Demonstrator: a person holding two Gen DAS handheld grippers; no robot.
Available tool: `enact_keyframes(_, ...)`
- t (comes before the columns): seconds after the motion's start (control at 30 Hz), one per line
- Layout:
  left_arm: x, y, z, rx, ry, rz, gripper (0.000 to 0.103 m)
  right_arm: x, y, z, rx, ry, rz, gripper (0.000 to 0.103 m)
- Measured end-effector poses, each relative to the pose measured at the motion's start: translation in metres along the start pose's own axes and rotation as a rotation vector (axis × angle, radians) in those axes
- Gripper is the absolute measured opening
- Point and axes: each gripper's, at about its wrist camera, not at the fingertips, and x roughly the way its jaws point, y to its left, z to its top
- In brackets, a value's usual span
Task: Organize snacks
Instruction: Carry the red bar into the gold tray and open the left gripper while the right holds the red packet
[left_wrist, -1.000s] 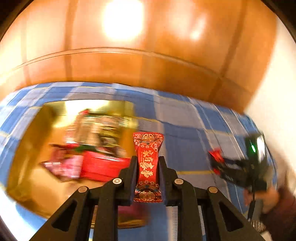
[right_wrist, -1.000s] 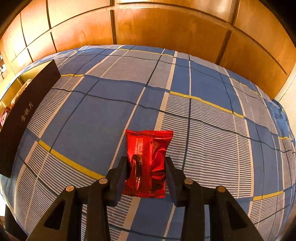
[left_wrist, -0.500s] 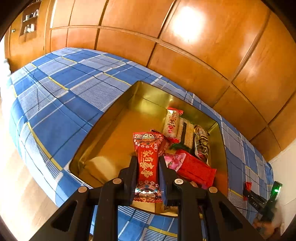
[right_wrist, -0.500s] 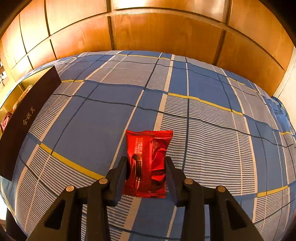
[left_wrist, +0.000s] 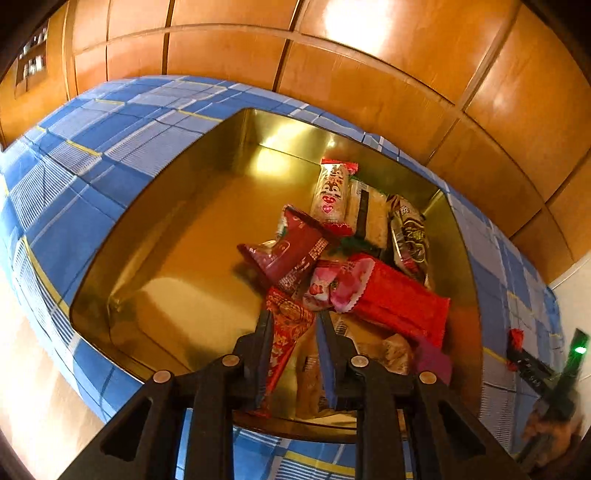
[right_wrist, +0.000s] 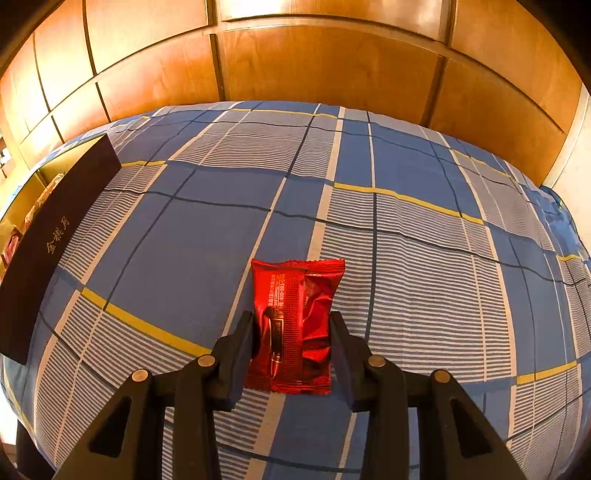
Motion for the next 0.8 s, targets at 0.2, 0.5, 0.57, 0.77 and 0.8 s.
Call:
enact_keyframes(0.2, -0.005, -0.005, -0.003, 0.026, -0.025, 0.047, 0.025, 0.000, 0.001, 0.000, 0.000, -0.002, -0.006, 0.040)
enact_keyframes(0.5, -0.026, -0.012, -0.006, 0.021, -0.075, 0.078, 0.032, -0.001, 0.004, -0.001, -0.003, -0.001, -0.014, 0.040)
enact_keyframes(0.57, -0.028, -0.013, -0.006, 0.020, -0.077, 0.070, 0.033, -0.001, 0.006, -0.003, -0.007, -0.001, -0.015, 0.040)
enact_keyframes(0.77, -0.032, -0.018, -0.009, 0.045, -0.088, 0.072, 0.033, -0.004, 0.011, -0.006, -0.012, 0.008, -0.005, 0.040)
enact_keyframes(0.8, -0.032, -0.019, -0.009, 0.049, -0.090, 0.074, 0.034, -0.004, 0.012, -0.006, -0.014, 0.009, -0.004, 0.040)
